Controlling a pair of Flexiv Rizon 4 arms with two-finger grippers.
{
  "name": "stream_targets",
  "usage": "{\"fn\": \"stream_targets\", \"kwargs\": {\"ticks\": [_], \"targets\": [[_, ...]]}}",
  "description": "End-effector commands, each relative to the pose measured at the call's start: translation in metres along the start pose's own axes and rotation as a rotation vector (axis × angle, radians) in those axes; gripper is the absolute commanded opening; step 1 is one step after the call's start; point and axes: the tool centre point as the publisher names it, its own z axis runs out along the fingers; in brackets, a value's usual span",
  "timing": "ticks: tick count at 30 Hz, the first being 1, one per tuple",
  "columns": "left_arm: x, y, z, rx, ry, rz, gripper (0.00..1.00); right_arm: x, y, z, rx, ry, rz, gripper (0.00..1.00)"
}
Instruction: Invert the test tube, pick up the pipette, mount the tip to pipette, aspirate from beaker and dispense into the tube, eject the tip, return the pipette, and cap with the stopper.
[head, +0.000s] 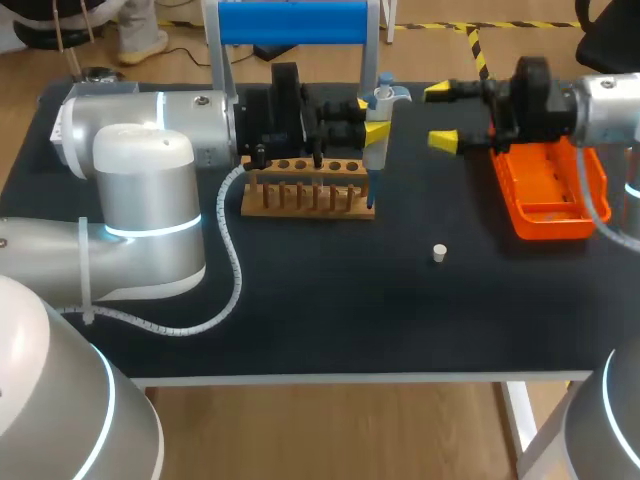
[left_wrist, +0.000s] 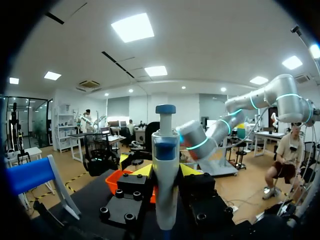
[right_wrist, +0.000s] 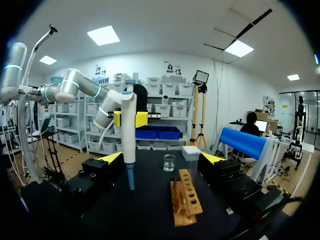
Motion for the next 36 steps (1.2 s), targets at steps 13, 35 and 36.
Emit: {"fn": "stream_targets", "kwargs": {"ticks": [13, 35, 36], "targets": [[0.000, 0.000, 0.001, 0.002, -0.001, 0.001, 0.00, -0.104, 0.000, 0.032, 0.129, -0.084, 0.019, 1.00], [0.000, 0.000, 0.001, 0.002, -0.001, 0.001, 0.00, -0.169, 0.009, 0.073, 0.191, -0.161, -0.019, 1.00], [0.000, 0.000, 0.001, 0.002, -0.001, 0.001, 0.00, -0.169, 0.009, 0.073, 0.191, -0.161, -0.019, 1.00]]}}
